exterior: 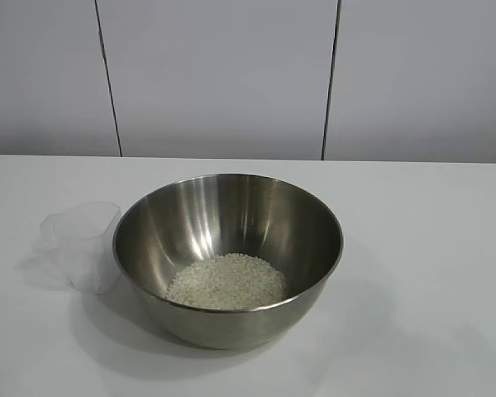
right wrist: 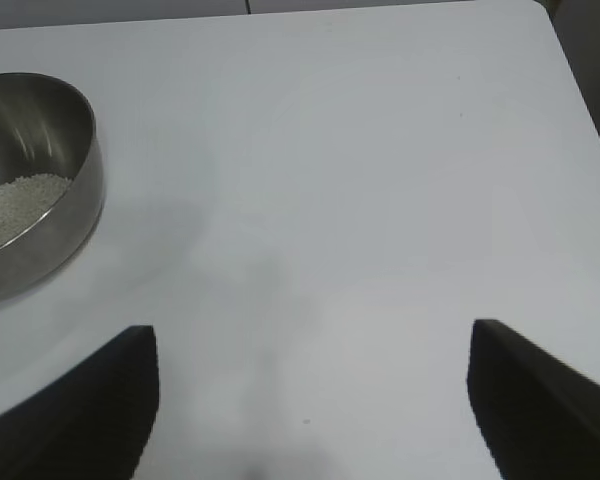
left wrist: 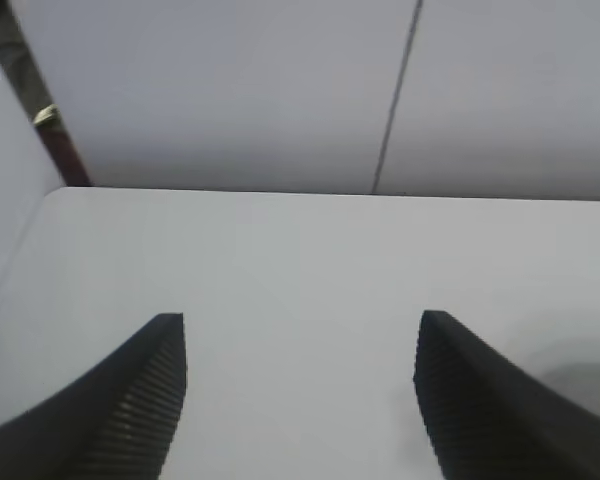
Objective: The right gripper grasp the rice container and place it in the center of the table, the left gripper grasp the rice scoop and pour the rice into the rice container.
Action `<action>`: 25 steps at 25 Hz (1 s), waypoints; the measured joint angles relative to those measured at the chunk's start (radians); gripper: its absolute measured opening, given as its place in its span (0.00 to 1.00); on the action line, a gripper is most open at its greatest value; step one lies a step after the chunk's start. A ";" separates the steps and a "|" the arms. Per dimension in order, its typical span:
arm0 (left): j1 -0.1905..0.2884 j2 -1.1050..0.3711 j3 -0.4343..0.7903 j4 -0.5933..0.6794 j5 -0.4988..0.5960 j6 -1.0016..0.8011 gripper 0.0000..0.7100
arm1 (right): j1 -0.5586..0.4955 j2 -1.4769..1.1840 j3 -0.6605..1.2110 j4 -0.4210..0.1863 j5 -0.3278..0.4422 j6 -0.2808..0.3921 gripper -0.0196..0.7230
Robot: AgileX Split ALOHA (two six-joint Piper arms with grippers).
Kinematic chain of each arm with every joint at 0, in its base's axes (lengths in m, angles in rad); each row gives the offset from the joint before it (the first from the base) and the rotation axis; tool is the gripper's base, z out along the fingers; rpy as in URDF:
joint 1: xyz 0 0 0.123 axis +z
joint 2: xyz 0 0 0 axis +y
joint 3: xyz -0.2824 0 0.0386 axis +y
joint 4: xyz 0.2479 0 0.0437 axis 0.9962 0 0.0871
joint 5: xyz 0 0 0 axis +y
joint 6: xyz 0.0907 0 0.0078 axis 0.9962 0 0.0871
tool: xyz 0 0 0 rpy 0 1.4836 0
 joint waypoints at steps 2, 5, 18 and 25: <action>-0.035 -0.028 0.000 0.000 0.037 -0.002 0.67 | 0.000 0.000 0.000 0.000 -0.001 0.000 0.80; -0.053 -0.091 0.000 0.001 0.092 -0.021 0.67 | 0.000 0.000 0.000 0.000 -0.002 0.000 0.80; -0.147 -0.513 0.116 0.094 0.228 -0.190 0.86 | 0.000 0.002 0.000 0.000 -0.002 0.000 0.80; -0.160 -0.714 0.269 0.138 0.230 -0.253 0.87 | 0.000 0.002 0.000 0.000 -0.002 0.000 0.80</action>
